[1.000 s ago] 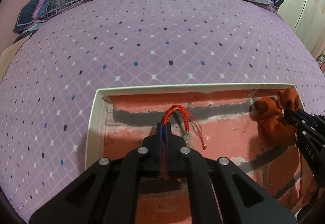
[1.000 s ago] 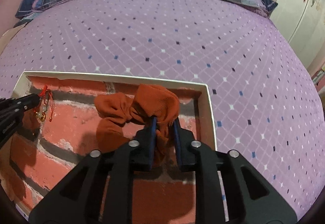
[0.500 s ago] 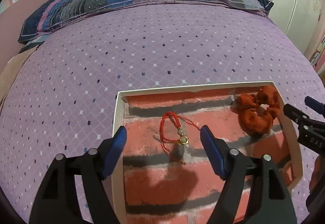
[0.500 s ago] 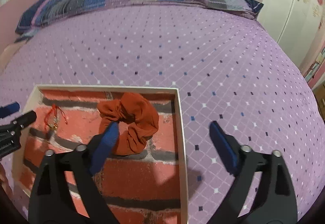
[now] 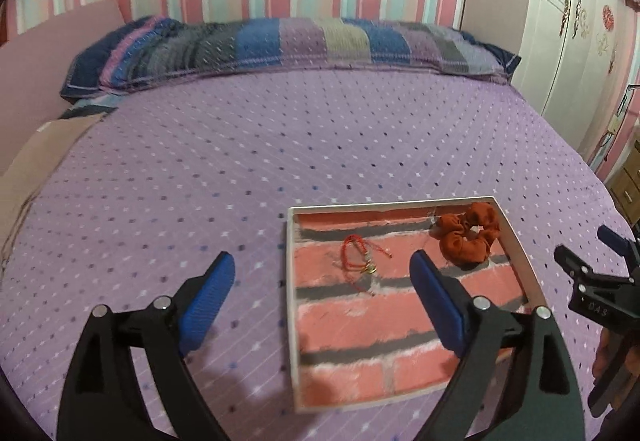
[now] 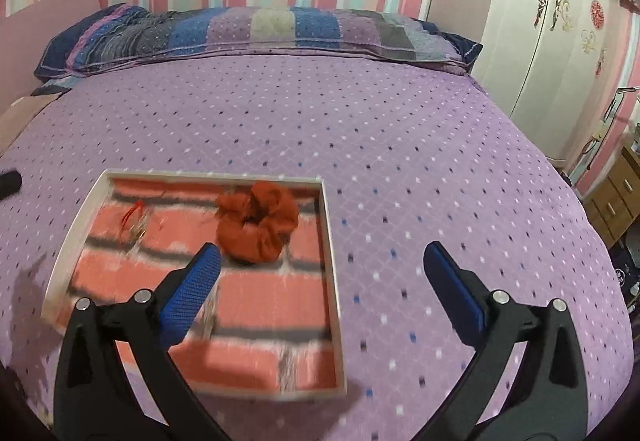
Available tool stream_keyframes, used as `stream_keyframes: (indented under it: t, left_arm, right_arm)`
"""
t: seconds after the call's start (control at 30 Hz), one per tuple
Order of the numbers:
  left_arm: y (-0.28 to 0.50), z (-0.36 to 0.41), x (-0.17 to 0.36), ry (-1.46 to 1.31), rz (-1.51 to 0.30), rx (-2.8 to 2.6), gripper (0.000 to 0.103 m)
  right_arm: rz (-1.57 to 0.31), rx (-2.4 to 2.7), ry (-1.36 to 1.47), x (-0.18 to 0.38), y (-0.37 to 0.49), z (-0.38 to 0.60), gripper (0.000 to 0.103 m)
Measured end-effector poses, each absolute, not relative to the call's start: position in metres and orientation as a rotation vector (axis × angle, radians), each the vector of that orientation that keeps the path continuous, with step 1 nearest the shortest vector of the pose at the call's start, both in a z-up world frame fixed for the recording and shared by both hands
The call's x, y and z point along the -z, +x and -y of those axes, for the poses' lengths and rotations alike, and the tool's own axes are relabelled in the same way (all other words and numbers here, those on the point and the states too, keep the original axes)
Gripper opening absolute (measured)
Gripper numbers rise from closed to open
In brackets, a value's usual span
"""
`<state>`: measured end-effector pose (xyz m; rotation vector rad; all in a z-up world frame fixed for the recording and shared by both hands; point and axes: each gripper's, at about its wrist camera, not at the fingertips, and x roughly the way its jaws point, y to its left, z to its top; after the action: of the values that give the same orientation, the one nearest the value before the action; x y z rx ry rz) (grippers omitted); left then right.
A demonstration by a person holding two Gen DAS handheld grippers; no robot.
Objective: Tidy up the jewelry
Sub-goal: 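Move both open grippers back toward the remaining jewelry, then grasp the black hair tie with the left gripper while the right gripper grasps the black claw clip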
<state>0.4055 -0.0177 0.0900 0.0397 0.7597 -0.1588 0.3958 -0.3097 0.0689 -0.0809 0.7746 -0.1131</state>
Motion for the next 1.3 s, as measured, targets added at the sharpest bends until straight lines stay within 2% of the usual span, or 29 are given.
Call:
stream_keyframes:
  t: [0.23, 0.33, 0.7, 1.03, 1.3]
  left_arm:
    - [0.318, -0.018, -0.1, 0.076, -0.684, 0.12, 0.089]
    - [0.277, -0.03, -0.096, 0.095, -0.653, 0.106, 0.09]
    - [0.164, -0.069, -0.047, 0.017, -0.694, 0.067, 0.092]
    - [0.114, -0.065, 0.014, -0.008, -0.784, 0.053, 0.092]
    - [0.102, -0.062, 0.034, -0.012, -0.806, 0.043, 0.092]
  right_arm:
    - [-0.761, 0.092, -0.066, -0.069, 0.314, 0.303, 0.099]
    - [-0.695, 0.081, -0.054, -0.071, 0.277, 0.302, 0.099]
    - [-0.65, 0.122, -0.064, -0.045, 0.159, 0.299, 0.099]
    - [-0.628, 0.112, -0.025, -0.009, 0.083, 0.294, 0.099]
    - [-0.653, 0.077, -0.054, 0.02, 0.07, 0.268, 0.099]
